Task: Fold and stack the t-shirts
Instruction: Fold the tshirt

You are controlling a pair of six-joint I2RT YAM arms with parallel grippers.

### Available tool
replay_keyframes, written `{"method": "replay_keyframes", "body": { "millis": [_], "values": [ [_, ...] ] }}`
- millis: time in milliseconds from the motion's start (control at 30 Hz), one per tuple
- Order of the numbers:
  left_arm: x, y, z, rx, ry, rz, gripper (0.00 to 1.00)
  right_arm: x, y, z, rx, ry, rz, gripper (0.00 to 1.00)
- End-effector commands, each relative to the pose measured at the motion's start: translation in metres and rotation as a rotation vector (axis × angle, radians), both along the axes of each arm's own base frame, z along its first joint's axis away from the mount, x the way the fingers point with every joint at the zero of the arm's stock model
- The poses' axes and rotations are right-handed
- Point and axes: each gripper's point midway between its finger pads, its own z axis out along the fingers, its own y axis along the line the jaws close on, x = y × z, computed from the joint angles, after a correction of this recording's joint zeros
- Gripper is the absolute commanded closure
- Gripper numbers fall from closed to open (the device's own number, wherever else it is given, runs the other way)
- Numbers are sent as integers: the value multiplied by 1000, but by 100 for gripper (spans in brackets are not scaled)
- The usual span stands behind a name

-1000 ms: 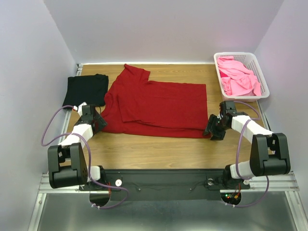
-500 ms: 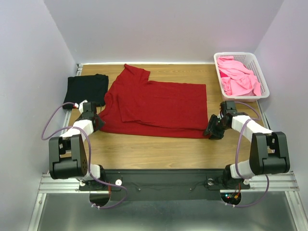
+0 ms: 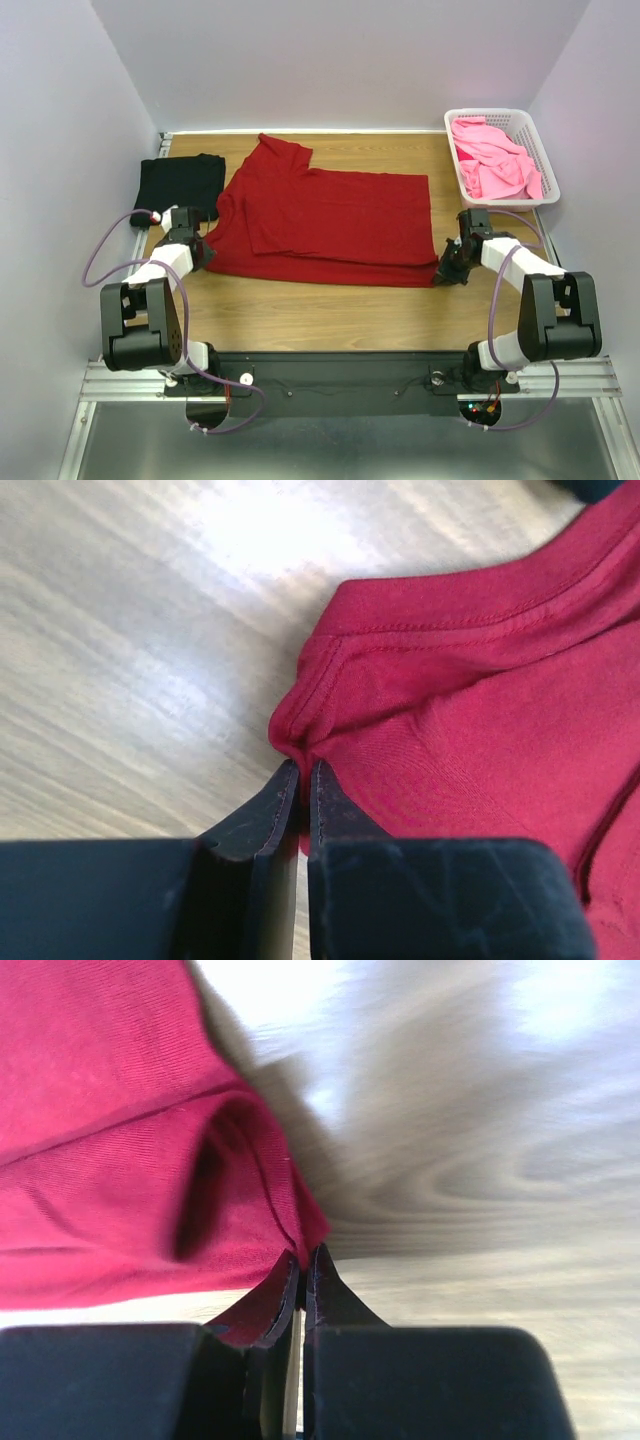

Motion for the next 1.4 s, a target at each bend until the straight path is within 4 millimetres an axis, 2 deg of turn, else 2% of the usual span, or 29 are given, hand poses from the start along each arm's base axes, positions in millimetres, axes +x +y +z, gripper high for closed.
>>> {"method": "replay_keyframes", "body": {
  "millis": [0,100,200,333,400,433,467,500,533,567,600,633,733,833,867,933,1033,1100,1167,1200,1233,1300,1367],
  "values": [
    [-13,21,5,26,19,85,100,-14,-51,4,-184,41,-111,99],
    [-21,14,-8,-28,44,79,100,-18,-61,1,-168,61,-156,99],
    [-23,3,-15,-88,54,57,100,-18,-60,-5,-155,94,-150,99],
    [-31,-5,-15,-122,50,56,99,-23,-55,-9,-128,119,-143,99],
    [-34,-5,-14,-125,43,68,94,-26,-55,-9,-130,118,-142,96],
    [-36,-6,-12,-127,34,71,88,-25,-55,-7,-129,108,-142,93],
    [-37,-7,-11,-135,25,78,83,-25,-49,-4,-99,104,-137,84],
    [-36,-7,-10,-137,15,80,78,-23,-49,-1,-100,96,-135,84],
    [-34,-7,-4,-136,-4,79,68,-20,-48,4,-90,77,-130,74],
    [-34,-7,-1,-134,-9,82,64,-17,-47,10,-84,62,-125,68],
    [-33,-5,3,-128,-21,85,61,-13,-47,16,-86,44,-119,68],
    [-30,-4,14,-117,-49,80,54,-10,-49,22,-94,24,-103,64],
    [-23,4,38,-67,-106,68,38,9,-52,55,-116,-81,-67,55],
    [-18,8,61,-29,-153,60,28,27,-41,84,-88,-172,3,50],
    [-19,9,71,-15,-175,51,24,30,-38,89,-89,-182,17,50],
    [-16,8,89,15,-214,37,24,41,-22,102,-67,-221,80,50],
    [-11,-3,103,16,-253,6,26,50,10,106,20,-241,169,50],
    [-4,-23,109,-4,-277,-42,29,58,30,101,41,-242,221,51],
    [1,-33,102,-23,-267,-59,30,65,40,93,73,-229,240,51],
    [7,-55,101,-52,-275,-116,30,70,46,91,106,-242,239,51],
    [9,-62,90,-68,-245,-129,31,73,47,81,107,-219,236,51],
    [13,-72,79,-98,-227,-144,31,81,40,72,69,-208,213,55],
    [15,-73,71,-105,-206,-138,31,86,42,72,66,-220,259,59]
  ]
}}
